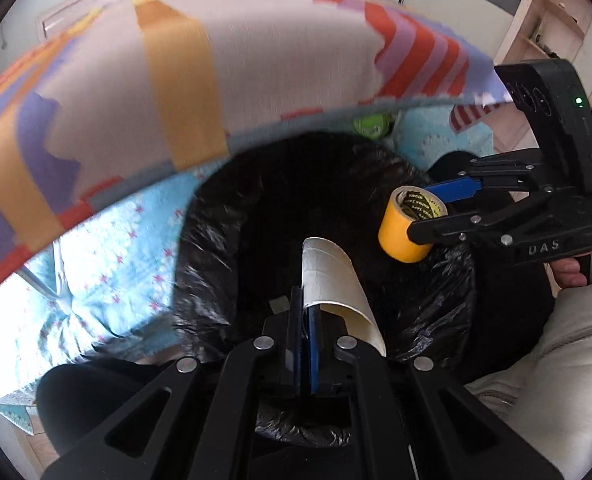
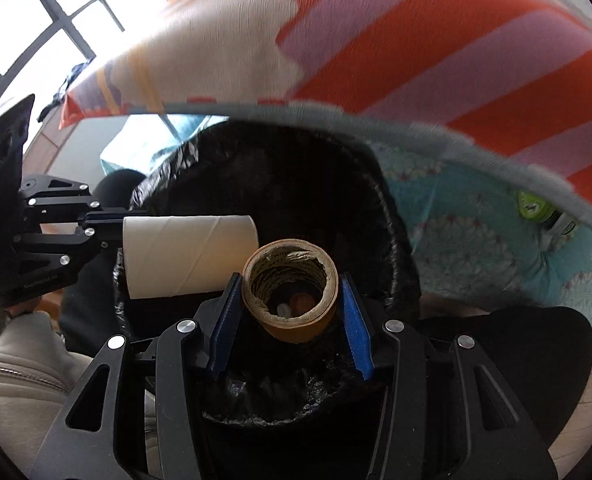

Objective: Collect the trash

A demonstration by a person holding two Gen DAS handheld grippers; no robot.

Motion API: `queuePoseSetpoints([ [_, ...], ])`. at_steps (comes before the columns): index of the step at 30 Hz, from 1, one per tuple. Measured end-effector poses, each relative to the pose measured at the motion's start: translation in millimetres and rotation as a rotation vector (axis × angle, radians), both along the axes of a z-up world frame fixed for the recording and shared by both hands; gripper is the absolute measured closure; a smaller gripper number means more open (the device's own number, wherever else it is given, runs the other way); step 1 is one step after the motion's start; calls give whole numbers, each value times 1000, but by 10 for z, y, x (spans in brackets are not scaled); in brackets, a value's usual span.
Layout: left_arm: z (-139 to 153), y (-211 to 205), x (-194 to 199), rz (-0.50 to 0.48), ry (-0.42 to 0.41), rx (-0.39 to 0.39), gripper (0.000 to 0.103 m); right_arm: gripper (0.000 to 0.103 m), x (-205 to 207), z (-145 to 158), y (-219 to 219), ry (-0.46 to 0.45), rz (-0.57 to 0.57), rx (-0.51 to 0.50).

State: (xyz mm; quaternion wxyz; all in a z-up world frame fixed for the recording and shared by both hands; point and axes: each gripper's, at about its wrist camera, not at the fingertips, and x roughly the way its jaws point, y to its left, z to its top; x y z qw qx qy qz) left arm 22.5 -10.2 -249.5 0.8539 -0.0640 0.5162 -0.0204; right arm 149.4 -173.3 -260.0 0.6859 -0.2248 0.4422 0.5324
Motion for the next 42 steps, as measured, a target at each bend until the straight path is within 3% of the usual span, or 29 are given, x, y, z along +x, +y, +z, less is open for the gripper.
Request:
queuePoseSetpoints([
  [9, -323, -112, 101, -7, 116, 14, 101, 55, -51, -185, 87, -23, 22, -64],
  [18, -300, -115, 122, 2, 128, 36, 100, 54, -124, -184, 110, -34, 41, -63],
  [20, -264, -98, 121, 4, 118, 25, 100, 50, -145, -177, 88, -37, 47, -59],
  [21, -238, -88, 117, 6, 111, 20, 99, 46, -160, -161, 81, -45, 49, -57],
  [24, -125, -77, 121, 14, 87, 3, 97, 45, -152, -110, 41, -50, 46, -50],
  [27, -1, -54, 111, 21, 58, -4, 73, 45, -133, -29, 18, -42, 36, -28],
  [28, 54, -46, 105, 23, 42, -10, 58, 45, -126, 5, 21, -40, 33, -20],
  [29, 111, -28, 94, 26, 22, -17, 54, 45, -119, 46, 14, -39, 29, -10],
  [34, 441, -15, 101, 17, -53, -12, 53, 45, -64, 319, 7, -34, 21, 55],
  [42, 988, 3, 147, -12, -179, 25, 53, 45, -61, 829, 7, -130, 41, 160],
])
